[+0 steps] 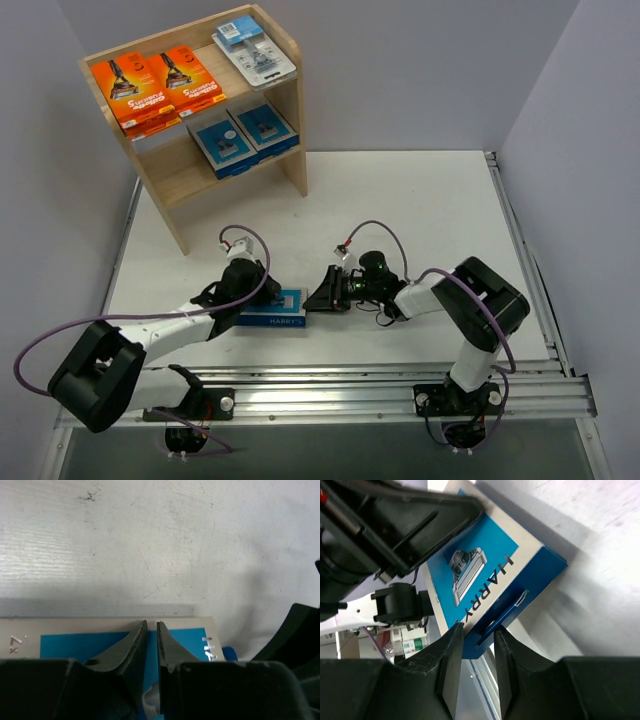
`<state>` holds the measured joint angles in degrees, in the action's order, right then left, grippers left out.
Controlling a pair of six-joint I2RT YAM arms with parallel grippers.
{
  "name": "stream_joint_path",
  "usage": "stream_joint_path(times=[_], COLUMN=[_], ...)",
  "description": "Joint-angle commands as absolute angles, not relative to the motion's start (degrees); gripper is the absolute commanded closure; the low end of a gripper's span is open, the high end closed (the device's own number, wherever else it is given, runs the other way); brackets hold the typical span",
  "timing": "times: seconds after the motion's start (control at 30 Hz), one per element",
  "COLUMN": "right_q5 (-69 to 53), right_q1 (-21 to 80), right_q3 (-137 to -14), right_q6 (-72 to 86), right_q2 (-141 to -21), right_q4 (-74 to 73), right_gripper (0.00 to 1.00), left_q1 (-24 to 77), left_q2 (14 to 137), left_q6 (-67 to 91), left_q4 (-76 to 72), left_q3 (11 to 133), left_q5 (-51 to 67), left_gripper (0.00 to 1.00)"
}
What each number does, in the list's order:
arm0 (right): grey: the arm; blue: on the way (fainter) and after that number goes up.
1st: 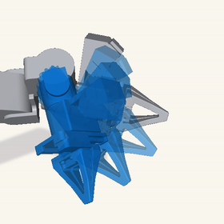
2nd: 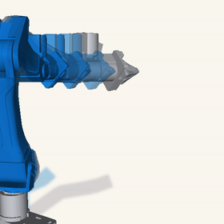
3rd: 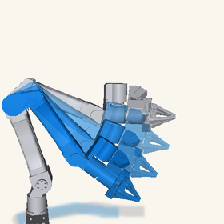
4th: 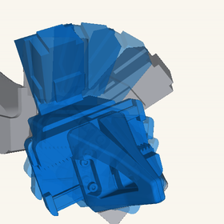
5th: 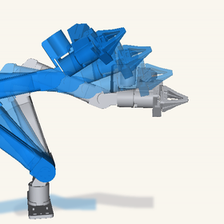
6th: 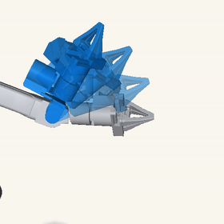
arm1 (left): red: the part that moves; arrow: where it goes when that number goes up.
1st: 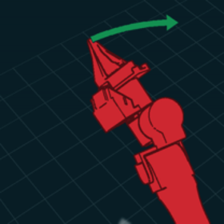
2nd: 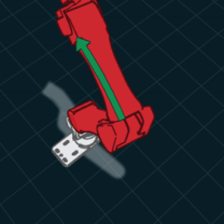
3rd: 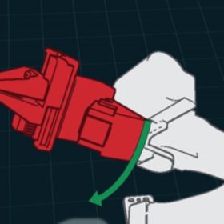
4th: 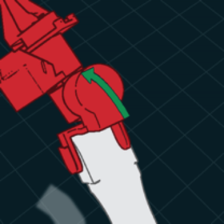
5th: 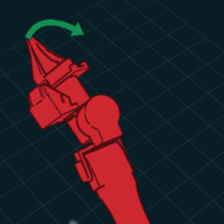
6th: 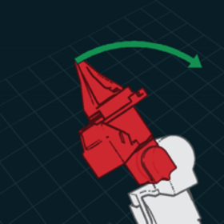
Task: Place and organize the shaving razors onto the shelf
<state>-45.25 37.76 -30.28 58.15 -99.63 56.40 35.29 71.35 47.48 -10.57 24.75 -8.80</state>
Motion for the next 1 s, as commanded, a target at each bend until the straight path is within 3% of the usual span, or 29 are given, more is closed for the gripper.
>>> stream_joint_path(times=[0.0,0.37,0.73,0.97], right_q5=[-46.68,-43.51,-41.04,-40.78], right_q1=[39.99,43.95,44.03,43.95], right_q3=[-29.97,-26.38,-21.45,-18.64], right_q6=[59.06,58.89,60.11,65.29], right_q2=[-95.01,-90.97,-95.09,-101.94], right_q4=[62.67,61.0,65.82,79.76], right_gripper=[0.74,0.63,0.6,0.61], left_q1=[35.95,36.12,35.77,35.16], left_q2=[75.31,78.49,65.58,55.38], left_q6=[44.04,41.84,36.22,35.68], left_q4=[-8.7,-7.91,6.41,16.34], left_q3=[27.15,32.43,36.82,39.55], left_q5=[-8.53,-7.21,-12.56,-15.03], left_gripper=[0.77,0.78,0.76,0.76])
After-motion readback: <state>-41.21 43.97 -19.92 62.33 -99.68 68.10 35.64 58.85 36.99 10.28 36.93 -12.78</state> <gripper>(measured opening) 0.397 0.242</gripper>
